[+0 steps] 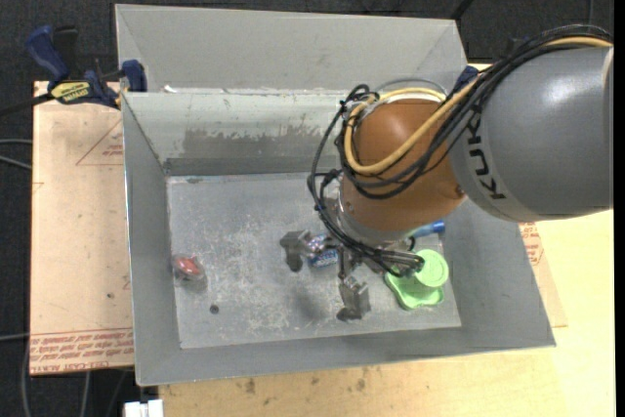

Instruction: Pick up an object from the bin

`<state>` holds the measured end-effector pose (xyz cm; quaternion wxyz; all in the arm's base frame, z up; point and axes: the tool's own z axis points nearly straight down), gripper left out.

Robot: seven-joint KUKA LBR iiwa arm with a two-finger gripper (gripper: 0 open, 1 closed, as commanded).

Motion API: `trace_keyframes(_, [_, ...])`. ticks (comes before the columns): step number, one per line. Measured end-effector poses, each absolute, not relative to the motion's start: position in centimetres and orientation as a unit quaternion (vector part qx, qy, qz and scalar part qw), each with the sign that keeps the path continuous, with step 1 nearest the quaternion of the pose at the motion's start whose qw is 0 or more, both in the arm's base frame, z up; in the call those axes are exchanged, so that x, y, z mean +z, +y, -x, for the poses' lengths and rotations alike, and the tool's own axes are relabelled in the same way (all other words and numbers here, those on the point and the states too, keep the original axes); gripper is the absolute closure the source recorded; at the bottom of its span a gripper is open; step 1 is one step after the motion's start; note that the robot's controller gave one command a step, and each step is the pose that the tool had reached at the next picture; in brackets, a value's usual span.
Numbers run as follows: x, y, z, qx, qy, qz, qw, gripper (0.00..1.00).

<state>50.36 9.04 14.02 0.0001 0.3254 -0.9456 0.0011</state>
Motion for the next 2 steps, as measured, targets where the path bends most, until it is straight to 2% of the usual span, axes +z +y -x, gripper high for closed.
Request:
trace_keyframes(1, [10.0,5.9,-57.0,0.0,-0.964,-0.264,-0.002,0.0])
trace_keyframes(2, [7.4,5.1,-60.3,-0.001,-0.914,-0.405,-0.001,0.0])
